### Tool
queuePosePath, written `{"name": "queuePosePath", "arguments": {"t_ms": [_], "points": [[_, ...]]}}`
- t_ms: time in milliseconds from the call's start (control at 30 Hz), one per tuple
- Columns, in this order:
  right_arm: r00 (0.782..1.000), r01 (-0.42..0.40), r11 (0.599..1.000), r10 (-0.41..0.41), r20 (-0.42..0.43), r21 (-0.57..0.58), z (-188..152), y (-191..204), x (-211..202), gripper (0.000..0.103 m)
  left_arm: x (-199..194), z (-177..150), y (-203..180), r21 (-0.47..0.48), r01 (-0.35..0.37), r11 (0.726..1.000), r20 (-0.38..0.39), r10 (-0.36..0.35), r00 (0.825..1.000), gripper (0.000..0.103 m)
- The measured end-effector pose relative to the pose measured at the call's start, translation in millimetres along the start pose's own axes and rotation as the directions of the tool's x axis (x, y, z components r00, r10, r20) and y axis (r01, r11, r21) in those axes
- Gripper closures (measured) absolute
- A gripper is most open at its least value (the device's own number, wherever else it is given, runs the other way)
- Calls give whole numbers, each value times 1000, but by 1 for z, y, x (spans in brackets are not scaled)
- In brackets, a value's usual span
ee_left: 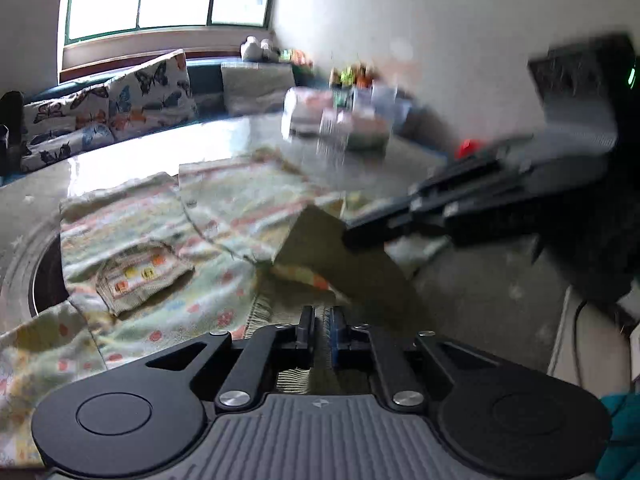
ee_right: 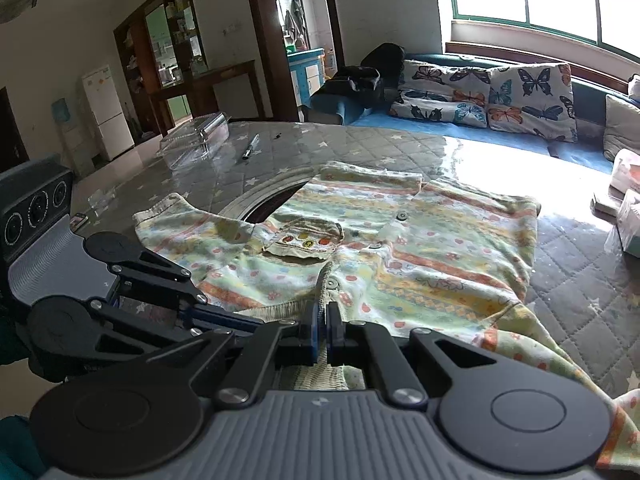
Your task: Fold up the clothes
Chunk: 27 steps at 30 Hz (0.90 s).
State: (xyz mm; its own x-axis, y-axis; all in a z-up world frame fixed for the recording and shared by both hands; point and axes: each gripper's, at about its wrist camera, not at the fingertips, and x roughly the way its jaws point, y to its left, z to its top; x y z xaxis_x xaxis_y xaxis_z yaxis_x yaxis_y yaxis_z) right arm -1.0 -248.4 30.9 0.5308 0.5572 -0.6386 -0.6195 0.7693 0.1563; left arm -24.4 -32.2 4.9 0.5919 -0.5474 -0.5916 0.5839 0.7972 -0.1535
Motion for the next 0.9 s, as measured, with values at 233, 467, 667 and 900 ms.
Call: {"name": "queuePosePath", "arguments": {"t_ms": [233, 467, 667, 900], "points": [[999, -40, 998, 39, -11, -48, 5, 16, 1, 100, 19, -19, -7, 30, 22, 999, -89, -20, 996, 95], [989, -90, 989, 75, -129, -113, -9, 31, 34, 100, -2, -18, -8, 94, 25, 995, -73, -19, 997, 91], [979, -100, 984, 70, -193, -149, -25, 37, 50, 99, -28, -12, 8, 59, -9, 998, -29, 10, 1000, 85], [980, -97, 987, 72, -186, -127, -26, 35, 44, 95, -13, 17, 13, -40, 1, 999, 48, 1, 999, 85]]}}
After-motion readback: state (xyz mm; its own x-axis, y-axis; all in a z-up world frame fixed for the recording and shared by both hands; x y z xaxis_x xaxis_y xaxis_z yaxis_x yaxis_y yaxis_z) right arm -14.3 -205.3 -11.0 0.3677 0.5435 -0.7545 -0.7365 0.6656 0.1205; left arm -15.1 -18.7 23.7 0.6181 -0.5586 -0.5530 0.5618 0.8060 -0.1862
